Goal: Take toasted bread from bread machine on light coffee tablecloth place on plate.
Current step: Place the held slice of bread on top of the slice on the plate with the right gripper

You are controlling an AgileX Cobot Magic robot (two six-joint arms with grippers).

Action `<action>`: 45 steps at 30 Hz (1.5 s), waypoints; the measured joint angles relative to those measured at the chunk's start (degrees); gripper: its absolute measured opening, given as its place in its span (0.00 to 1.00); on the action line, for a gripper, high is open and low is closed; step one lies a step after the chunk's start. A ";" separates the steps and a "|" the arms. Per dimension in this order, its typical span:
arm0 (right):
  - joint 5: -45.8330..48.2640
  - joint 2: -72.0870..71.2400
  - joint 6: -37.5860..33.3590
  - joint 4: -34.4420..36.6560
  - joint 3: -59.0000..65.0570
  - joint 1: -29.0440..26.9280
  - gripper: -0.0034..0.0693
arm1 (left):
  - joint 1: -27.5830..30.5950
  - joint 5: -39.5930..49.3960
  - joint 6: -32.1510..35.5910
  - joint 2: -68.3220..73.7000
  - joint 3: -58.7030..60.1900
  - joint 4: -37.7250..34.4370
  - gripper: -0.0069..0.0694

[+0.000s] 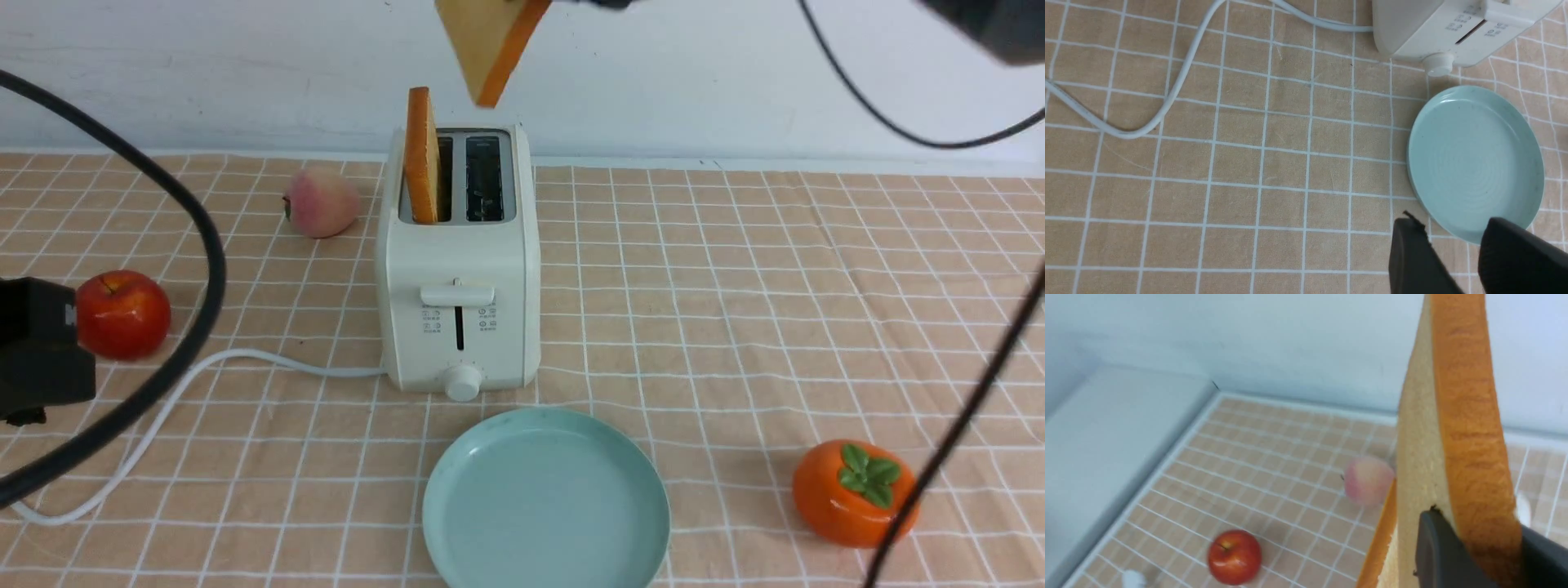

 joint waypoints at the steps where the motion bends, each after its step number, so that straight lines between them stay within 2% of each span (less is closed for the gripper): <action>1: 1.41 -1.32 -0.19 -0.25 -0.10 0.00 0.20 | 0.00 -0.15 0.00 0.00 0.00 0.00 0.40; 4: 7.18 -6.33 -1.31 -1.82 -0.43 0.00 0.20 | 0.00 -0.80 0.00 0.00 0.00 0.00 0.40; 6: 14.86 -10.84 -1.74 -3.81 -0.38 0.00 0.20 | 0.00 -1.15 0.00 0.00 0.00 0.00 0.40; 8: 17.29 -12.69 -1.74 -4.07 0.50 0.00 0.20 | 0.00 -1.15 0.00 0.00 0.00 0.00 0.40; 9: 20.37 -15.13 -1.68 -3.58 3.73 0.00 0.20 | 0.00 -1.34 0.00 0.00 0.00 0.00 0.40; 13: 21.55 -19.22 -1.68 0.34 13.98 0.00 0.20 | 0.00 -1.45 0.00 0.00 0.00 0.00 0.40; 16: 18.44 -22.28 -1.68 7.99 30.37 0.00 0.20 | 0.00 -1.57 0.00 0.00 0.00 0.00 0.40; 22: 4.62 -21.97 -4.56 26.27 57.88 0.06 0.20 | 0.00 -2.17 0.00 0.00 0.00 0.00 0.40; 24: -0.77 -21.00 -6.65 31.98 63.71 0.06 0.20 | 0.00 -2.17 0.00 0.00 0.00 -0.06 0.40; 25: -1.36 -20.84 -6.95 32.60 64.26 0.06 0.20 | 0.00 -2.17 0.00 0.00 0.00 -0.06 0.40; 26: -5.23 -19.50 -9.87 37.21 67.78 0.06 0.20 | 0.00 -2.17 0.00 0.00 0.00 -0.05 0.40; 30: -8.39 -16.50 -19.49 45.33 70.44 0.06 0.22 | 0.00 -2.17 0.00 0.00 0.00 -0.05 0.40; 32: -8.39 -15.72 -24.11 48.59 70.44 0.06 0.27 | 0.00 -2.17 0.00 0.00 0.00 -0.21 0.40; 34: -8.52 -15.56 -29.32 49.91 70.44 0.06 0.37 | 0.00 -2.17 0.00 0.00 0.00 -0.30 0.40; 38: -9.56 -15.73 -36.57 49.30 70.44 0.06 0.64 | 0.00 -2.17 0.00 0.00 0.00 -1.13 0.40; 41: -11.36 -17.05 -42.30 44.91 70.44 -0.14 0.89 | 0.00 -2.17 0.00 0.00 0.00 -1.90 0.40; 43: -11.36 -18.60 -43.57 41.09 69.95 -0.91 0.96 | 0.00 -2.12 0.00 0.00 0.00 -2.02 0.40; 45: -10.82 -19.66 -43.61 38.15 69.24 -1.84 0.97 | 0.00 -2.12 0.00 0.00 0.00 -2.18 0.40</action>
